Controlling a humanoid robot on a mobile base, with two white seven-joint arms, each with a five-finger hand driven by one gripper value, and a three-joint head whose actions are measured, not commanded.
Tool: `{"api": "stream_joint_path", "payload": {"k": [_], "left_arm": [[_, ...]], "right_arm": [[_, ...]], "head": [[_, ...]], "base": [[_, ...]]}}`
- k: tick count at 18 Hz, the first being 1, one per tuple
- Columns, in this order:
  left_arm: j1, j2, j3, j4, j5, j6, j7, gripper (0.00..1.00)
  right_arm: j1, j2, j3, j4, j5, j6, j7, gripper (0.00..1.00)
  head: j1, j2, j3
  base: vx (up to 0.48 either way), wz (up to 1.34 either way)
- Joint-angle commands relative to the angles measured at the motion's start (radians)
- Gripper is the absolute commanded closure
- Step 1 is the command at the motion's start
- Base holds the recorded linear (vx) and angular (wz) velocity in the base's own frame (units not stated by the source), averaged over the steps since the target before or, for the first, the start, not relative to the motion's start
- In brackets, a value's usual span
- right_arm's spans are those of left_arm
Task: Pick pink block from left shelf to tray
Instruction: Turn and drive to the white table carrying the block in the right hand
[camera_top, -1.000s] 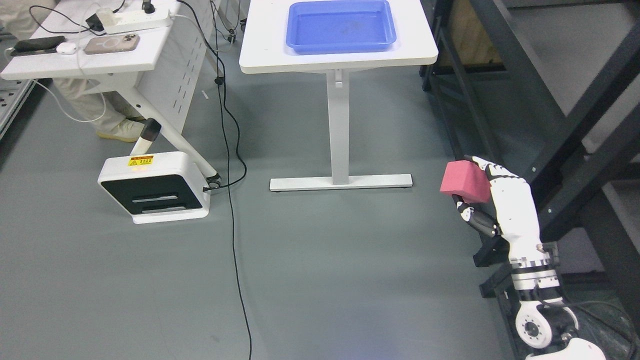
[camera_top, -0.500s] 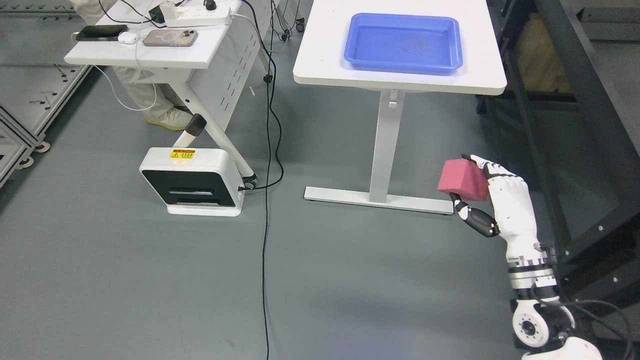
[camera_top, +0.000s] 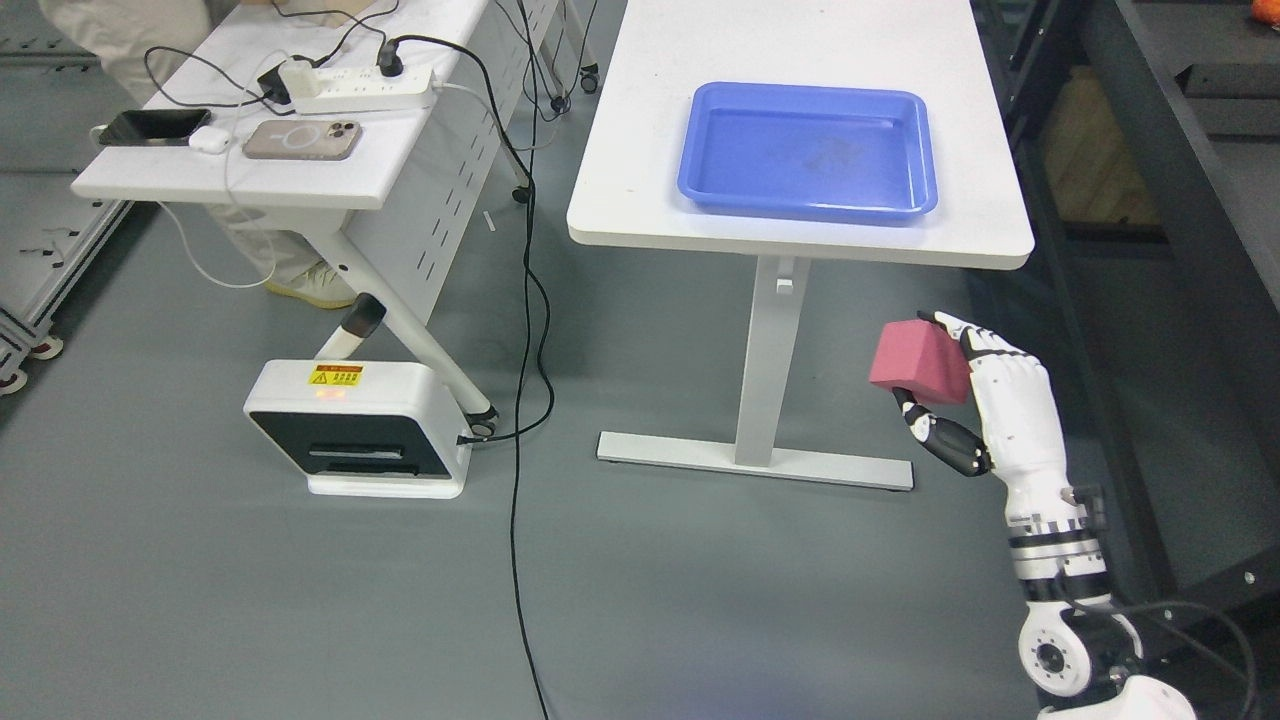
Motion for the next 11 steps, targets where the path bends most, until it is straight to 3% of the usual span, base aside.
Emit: {"api": "stream_joint_path", "payload": {"k": [1,11], "left_arm": [[-0.031,0.017,0.0,-0.017,0.0,0.0,0.0,0.0],[-0.031,0.017,0.0,-0.017,0.0,0.0,0.0,0.0]], "right_arm": [[0.001,-0.022,0.005,0.0,0.001,0.0,0.003,0.97],[0.001,-0.011,0.005,0.0,0.003,0.001,0.007,0.97]], "head": [[0.0,0.0,0.0],[0.0,0.0,0.0]], "base": [[0.362,-0.13],[0.334,-0.09]]}}
